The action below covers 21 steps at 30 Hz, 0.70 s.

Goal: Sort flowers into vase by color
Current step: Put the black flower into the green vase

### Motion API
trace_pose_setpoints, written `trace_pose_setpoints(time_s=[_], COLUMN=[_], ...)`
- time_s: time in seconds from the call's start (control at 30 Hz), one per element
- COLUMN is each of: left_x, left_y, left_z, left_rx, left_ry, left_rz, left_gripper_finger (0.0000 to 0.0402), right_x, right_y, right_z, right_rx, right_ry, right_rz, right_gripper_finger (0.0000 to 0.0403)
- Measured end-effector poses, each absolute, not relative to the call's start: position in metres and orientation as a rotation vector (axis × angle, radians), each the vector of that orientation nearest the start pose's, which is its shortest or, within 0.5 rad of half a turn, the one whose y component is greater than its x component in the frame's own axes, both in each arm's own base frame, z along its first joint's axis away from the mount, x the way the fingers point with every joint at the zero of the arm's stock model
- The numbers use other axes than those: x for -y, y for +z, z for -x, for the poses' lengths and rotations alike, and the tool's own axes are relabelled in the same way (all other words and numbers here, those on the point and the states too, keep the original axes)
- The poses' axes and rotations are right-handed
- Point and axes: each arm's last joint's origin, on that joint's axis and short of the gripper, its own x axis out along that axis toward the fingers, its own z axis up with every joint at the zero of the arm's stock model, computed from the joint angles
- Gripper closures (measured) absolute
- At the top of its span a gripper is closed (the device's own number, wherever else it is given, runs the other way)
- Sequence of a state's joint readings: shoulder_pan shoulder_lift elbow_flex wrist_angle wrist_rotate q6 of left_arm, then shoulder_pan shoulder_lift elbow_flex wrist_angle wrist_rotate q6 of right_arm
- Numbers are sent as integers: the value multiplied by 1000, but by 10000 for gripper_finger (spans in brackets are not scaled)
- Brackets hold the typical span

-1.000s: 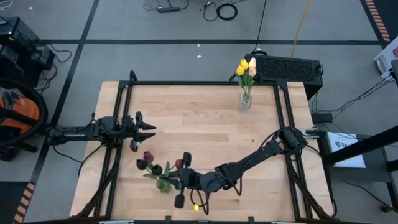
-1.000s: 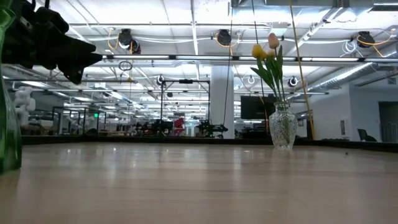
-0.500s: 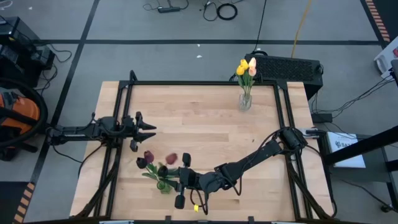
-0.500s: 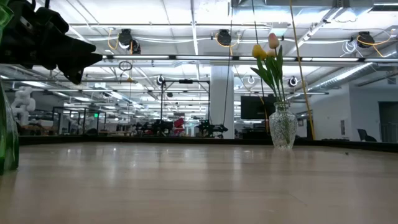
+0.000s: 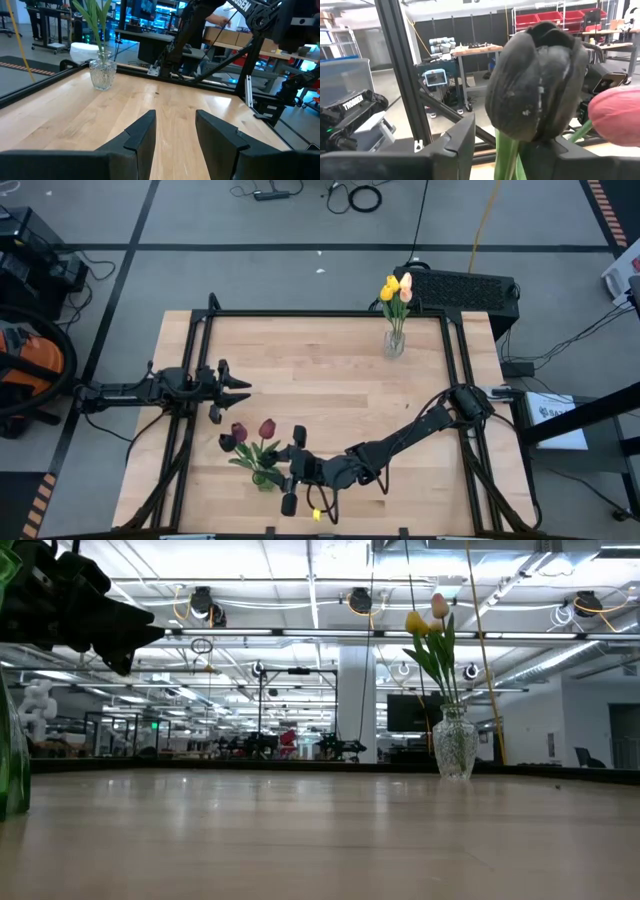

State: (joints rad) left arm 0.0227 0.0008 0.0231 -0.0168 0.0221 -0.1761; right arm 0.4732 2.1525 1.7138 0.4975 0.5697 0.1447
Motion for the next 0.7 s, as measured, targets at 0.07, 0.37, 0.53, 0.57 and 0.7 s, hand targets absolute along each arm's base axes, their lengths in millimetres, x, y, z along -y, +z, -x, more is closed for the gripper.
trace_pose_setpoints(time_s=[0.07,0.37,0.53,0.57,0.7], left_x=[-2,-2,-2,-2,-2], left_y=[170,170,170,170,170], left_z=[-96,-96,-96,-96,-96], left_rx=[6,6,5,6,6], left_ry=[0,0,1,0,1], left_rz=[176,176,176,176,176], left_gripper_finger=[256,256,256,256,256], right_x=[-216,-217,-215,-215,-212], right_y=[281,290,289,290,291], right_z=[-456,-460,-461,-461,-463], right_rx=[67,-61,-180,-184,-195], right_ry=[-92,-104,-54,-38,20], right_rz=[-177,-139,-149,-151,-156], right_gripper_finger=[270,252,238,235,225])
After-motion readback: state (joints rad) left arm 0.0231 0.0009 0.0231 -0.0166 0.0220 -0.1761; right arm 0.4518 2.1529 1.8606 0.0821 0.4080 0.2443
